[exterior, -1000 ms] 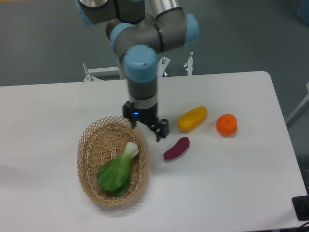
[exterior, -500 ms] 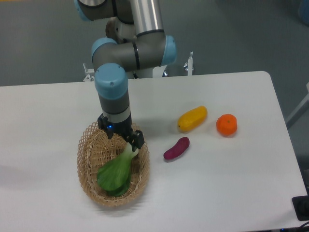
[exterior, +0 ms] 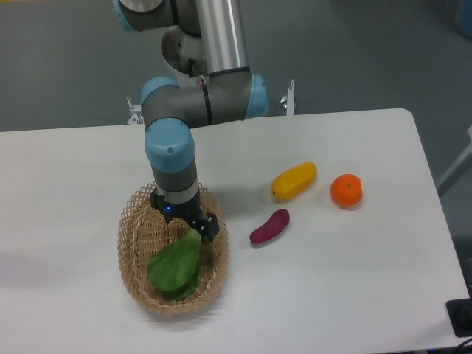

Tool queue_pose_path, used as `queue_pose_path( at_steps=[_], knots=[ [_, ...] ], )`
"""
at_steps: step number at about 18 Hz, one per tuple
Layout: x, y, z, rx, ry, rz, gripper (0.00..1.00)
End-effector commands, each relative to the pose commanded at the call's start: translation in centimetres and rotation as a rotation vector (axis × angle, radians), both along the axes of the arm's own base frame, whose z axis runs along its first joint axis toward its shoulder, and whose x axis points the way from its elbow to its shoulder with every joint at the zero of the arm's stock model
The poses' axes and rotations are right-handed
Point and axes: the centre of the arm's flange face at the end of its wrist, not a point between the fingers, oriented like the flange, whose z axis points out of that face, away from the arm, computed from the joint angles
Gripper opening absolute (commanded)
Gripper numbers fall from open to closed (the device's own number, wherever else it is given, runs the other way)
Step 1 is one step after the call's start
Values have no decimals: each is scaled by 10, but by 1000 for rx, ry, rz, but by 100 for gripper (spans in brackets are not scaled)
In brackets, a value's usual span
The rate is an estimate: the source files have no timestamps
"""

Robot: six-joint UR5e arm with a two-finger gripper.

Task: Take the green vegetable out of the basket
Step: 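Close the gripper on the bok choy leaves inside the basket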

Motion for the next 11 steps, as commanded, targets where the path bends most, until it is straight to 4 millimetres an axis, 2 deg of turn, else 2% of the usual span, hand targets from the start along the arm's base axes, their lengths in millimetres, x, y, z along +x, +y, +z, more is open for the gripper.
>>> queue_pose_path(
  at_steps=[11],
  knots=[
    [-3, 0, -17, -33, 4, 11, 100]
  ],
)
